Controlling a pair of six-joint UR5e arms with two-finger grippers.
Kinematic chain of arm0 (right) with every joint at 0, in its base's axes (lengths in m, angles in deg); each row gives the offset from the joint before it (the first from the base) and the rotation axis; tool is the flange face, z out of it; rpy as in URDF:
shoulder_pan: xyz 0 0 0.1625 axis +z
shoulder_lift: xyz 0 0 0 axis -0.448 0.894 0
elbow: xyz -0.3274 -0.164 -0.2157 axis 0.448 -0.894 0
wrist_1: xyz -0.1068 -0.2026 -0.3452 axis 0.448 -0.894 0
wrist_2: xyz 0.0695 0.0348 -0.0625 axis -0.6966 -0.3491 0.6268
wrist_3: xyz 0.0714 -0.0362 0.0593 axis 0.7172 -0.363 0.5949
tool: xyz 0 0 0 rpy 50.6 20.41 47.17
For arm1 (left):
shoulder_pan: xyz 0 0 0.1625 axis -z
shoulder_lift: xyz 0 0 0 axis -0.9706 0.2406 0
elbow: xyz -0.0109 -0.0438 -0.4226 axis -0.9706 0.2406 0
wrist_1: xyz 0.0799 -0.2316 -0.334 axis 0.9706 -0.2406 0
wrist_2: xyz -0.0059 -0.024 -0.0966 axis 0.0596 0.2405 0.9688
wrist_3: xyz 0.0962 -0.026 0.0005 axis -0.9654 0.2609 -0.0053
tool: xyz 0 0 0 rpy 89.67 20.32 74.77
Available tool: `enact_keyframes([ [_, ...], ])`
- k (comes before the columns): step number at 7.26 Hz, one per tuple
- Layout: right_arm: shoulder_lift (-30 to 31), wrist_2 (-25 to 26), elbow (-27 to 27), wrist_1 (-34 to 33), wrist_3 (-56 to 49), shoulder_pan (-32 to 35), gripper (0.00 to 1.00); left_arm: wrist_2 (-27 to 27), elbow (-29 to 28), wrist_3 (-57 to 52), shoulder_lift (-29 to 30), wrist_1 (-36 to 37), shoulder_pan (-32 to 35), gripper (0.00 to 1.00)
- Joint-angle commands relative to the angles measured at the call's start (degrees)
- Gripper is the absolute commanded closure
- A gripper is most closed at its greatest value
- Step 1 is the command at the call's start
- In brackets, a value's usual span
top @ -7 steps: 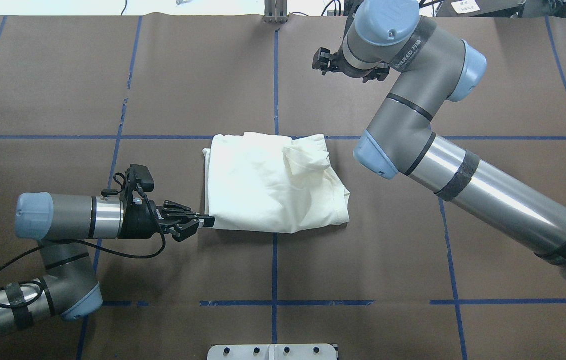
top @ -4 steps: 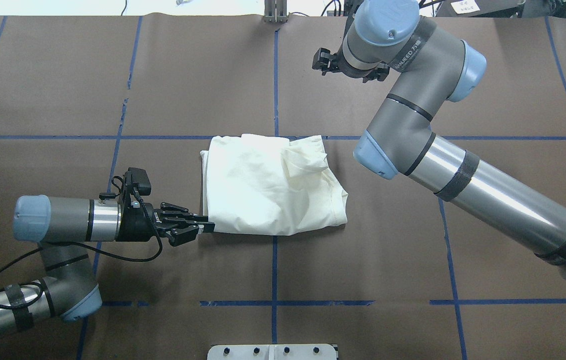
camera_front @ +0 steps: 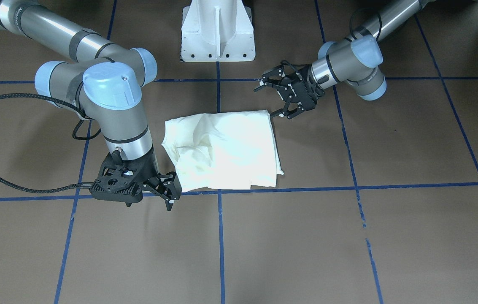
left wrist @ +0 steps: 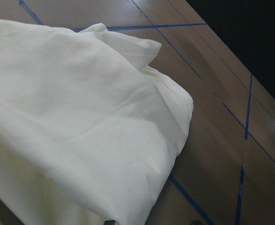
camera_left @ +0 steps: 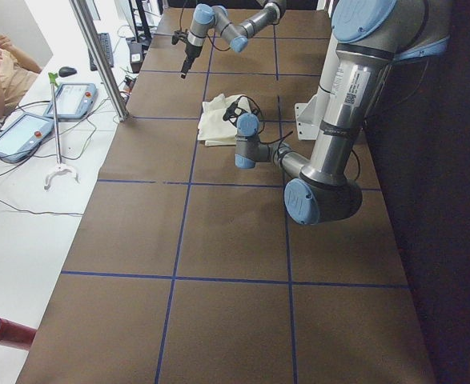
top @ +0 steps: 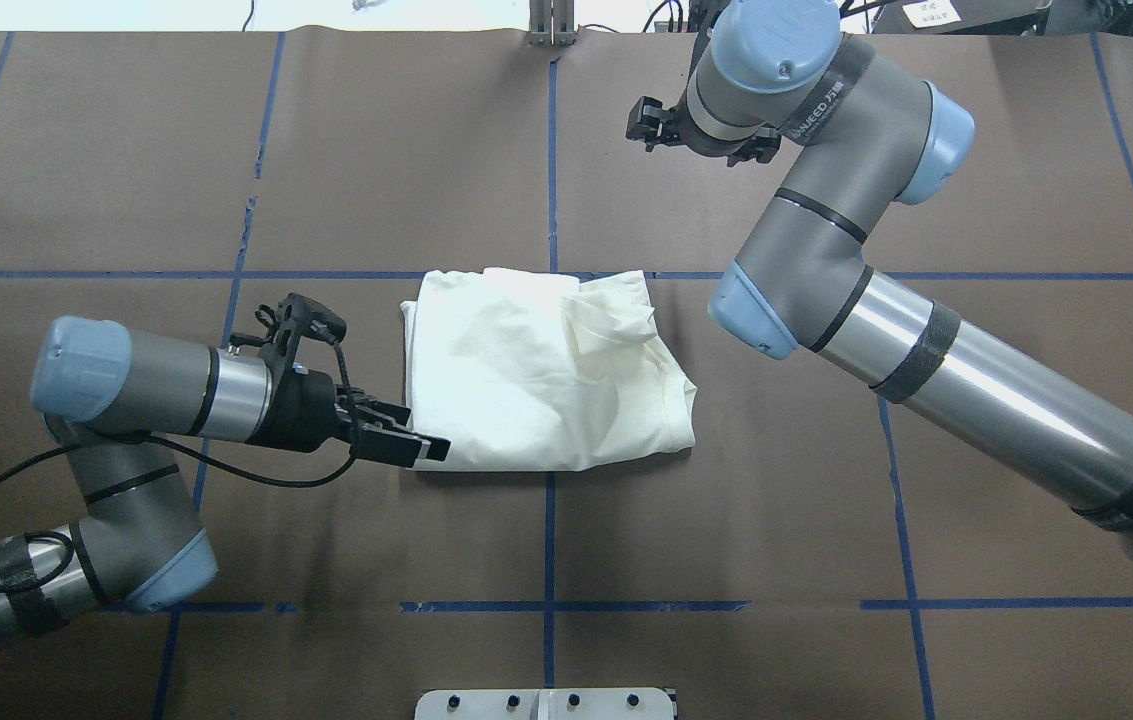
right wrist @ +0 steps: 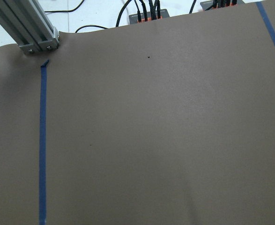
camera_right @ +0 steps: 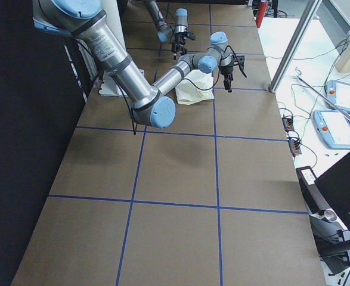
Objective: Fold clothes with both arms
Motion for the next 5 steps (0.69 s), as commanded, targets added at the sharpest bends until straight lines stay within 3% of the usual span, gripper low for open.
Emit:
enact_keyframes([
  [1, 0.13, -0.07, 0.00, 0.00, 0.00, 0.00, 0.00, -1.38, 7.35, 3.63, 5.93, 23.09, -0.15, 0.00],
  [5, 0.31, 0.02, 0.00, 0.00, 0.00, 0.00, 0.00, -8.92, 3.43, 4.79, 5.35, 22.99, -4.54, 0.00],
])
